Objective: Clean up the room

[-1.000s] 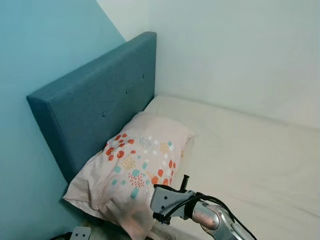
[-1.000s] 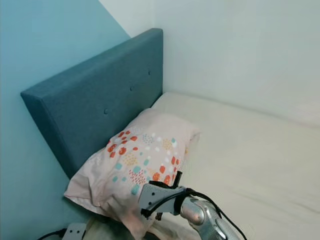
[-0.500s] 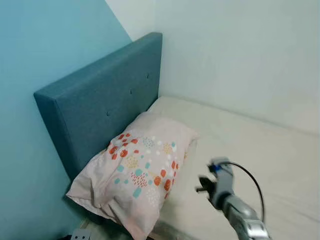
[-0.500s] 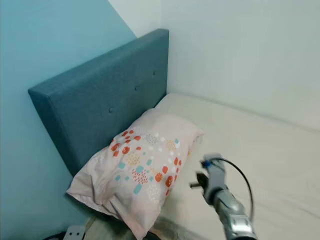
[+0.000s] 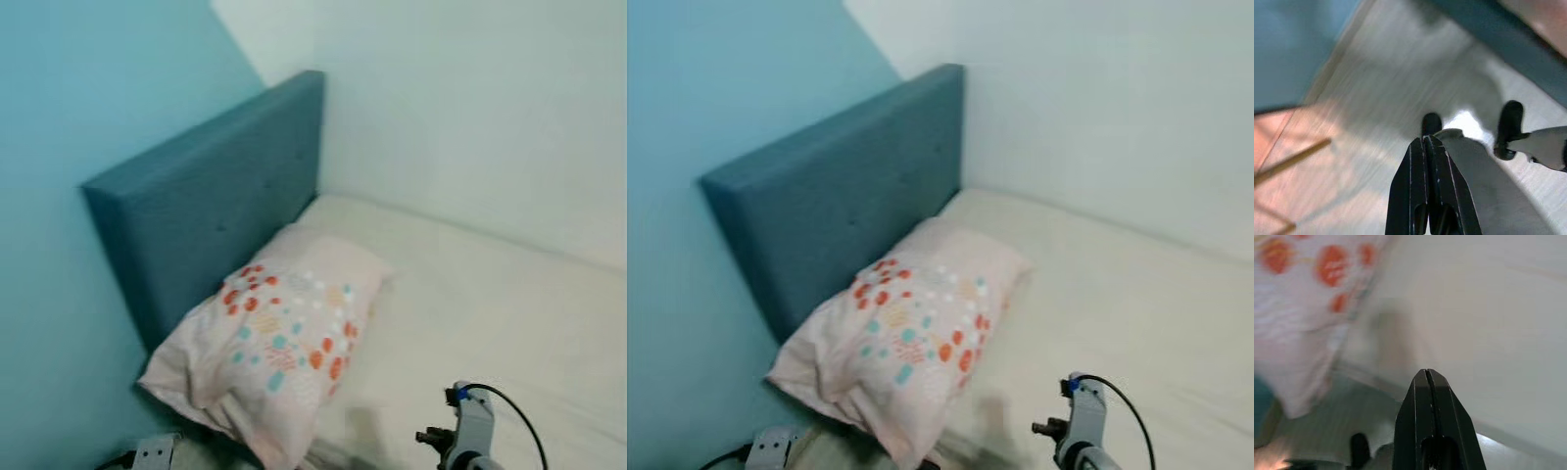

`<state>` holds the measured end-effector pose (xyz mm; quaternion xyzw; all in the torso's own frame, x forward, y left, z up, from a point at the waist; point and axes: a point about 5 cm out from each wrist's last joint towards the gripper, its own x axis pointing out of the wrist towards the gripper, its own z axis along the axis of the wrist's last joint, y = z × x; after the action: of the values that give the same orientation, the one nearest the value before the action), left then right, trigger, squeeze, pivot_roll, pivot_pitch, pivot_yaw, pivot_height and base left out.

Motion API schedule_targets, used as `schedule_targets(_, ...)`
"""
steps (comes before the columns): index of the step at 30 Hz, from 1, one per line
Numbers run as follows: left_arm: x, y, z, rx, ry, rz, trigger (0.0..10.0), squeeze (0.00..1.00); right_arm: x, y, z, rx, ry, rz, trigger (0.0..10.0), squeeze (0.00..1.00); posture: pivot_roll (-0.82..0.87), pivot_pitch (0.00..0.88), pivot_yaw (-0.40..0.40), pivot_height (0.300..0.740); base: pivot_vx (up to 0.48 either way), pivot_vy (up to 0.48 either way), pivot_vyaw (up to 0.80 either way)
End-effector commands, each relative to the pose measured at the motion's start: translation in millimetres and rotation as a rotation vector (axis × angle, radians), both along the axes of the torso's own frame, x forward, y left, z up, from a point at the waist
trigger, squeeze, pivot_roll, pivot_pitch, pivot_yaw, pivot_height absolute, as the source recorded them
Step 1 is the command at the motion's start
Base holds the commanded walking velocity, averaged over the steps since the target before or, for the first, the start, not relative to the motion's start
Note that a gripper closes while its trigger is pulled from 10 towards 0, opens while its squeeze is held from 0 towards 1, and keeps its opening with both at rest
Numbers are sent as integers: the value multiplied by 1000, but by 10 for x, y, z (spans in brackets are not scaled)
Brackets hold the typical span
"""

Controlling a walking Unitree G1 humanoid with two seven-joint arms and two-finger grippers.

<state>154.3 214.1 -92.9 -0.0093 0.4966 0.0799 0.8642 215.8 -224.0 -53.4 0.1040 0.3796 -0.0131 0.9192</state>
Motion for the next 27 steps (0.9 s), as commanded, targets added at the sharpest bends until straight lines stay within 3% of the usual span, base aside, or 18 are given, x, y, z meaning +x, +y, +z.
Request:
schedule_targets(1, -25, -13, -14, -8, 10, 6, 10000, 0, -34, 16, -33, -5, 17, 5, 10000, 0, -64, 0, -56, 740, 0, 0, 775)
schedule_targets(6, 15, -27, 0, -5, 1, -13, 10000, 0, -42, 69, -67, -17, 40, 20, 10000, 0, -40, 0, -66, 740, 0, 0, 775)
schedule_targets(9, 10, 37, 11, 4, 3, -19, 10000, 0, 164, 265, 42, 50, -67, 67, 10000, 0, -22, 0, -71, 740, 0, 0, 769)
schedule_targets(10, 10, 37, 11, 4, 3, -19, 10000, 0, 164, 265, 42, 50, -67, 67, 10000, 0, -22, 0, -71, 740, 0, 0, 756)
schedule_targets(15, -57, 62, -10, -4, 16, 2, 10000, 0, 392, 562, 210, 81, -192, 260, 10000, 0, 1, 0, -64, 740, 0, 0, 755)
schedule_targets(20, -145, 61, -41, -12, 39, -10, 10000, 0, 589, 758, 392, 119, -302, 343, 10000, 0, 2, 0, -53, 740, 0, 0, 754)
schedule_targets(27, -154, 45, -47, -17, 47, -46, 10000, 0, 689, 865, 502, 115, -363, 421, 10000, 0, 3, 0, -51, 740, 0, 0, 753)
